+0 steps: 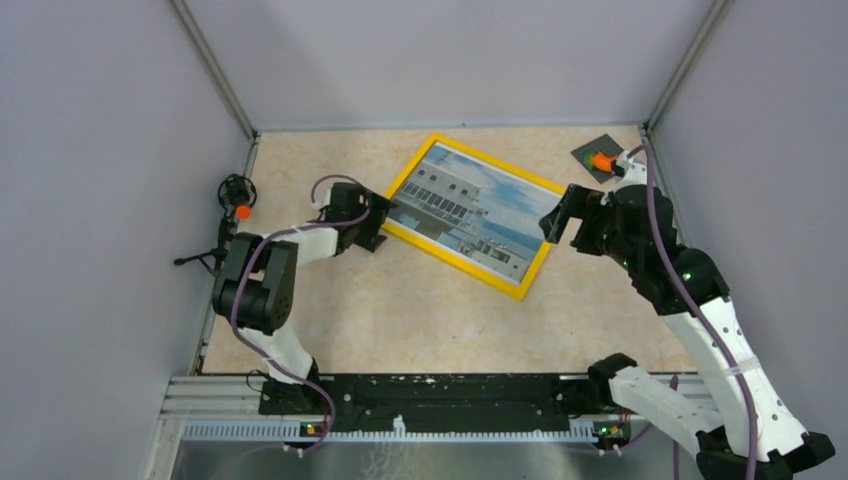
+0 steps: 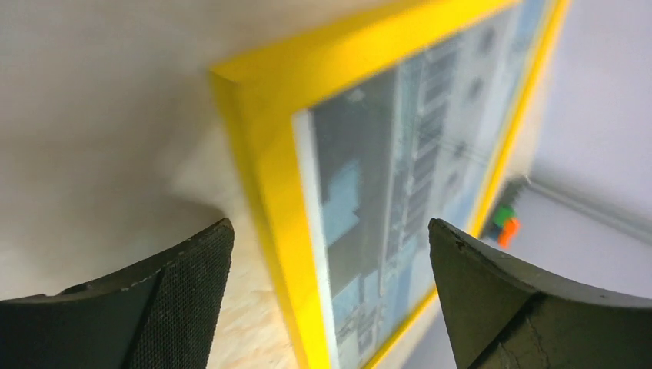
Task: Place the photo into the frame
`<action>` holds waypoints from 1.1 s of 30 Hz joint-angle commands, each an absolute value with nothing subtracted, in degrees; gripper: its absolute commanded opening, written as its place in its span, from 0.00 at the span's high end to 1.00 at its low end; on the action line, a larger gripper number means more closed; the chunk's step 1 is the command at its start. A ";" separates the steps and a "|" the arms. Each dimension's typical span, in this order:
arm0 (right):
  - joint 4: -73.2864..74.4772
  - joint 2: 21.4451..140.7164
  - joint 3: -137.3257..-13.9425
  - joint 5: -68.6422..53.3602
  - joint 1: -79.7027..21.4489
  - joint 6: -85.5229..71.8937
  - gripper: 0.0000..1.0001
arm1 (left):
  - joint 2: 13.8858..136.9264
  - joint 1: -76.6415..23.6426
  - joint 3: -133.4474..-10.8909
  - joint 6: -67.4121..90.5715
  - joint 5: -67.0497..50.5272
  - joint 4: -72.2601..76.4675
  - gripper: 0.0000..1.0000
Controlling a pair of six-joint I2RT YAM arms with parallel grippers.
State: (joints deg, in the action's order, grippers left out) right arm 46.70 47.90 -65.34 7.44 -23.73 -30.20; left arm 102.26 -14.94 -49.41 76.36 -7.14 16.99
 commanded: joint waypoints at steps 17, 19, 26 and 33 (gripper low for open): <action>54.20 48.61 -88.73 11.53 -23.51 -19.18 0.01 | 55.82 -9.32 -65.22 39.41 -20.73 12.78 0.01; 53.24 48.07 -90.13 11.72 -23.47 -18.50 0.01 | 54.20 -9.32 -68.73 35.13 -21.24 11.01 0.01; 50.51 46.10 -92.56 13.91 -23.47 -17.35 0.01 | 50.72 -9.32 -77.62 28.17 -20.10 3.67 0.02; 50.37 45.80 -93.44 14.77 -23.48 -16.87 0.01 | 47.54 -9.32 -79.04 25.14 -16.66 1.43 0.02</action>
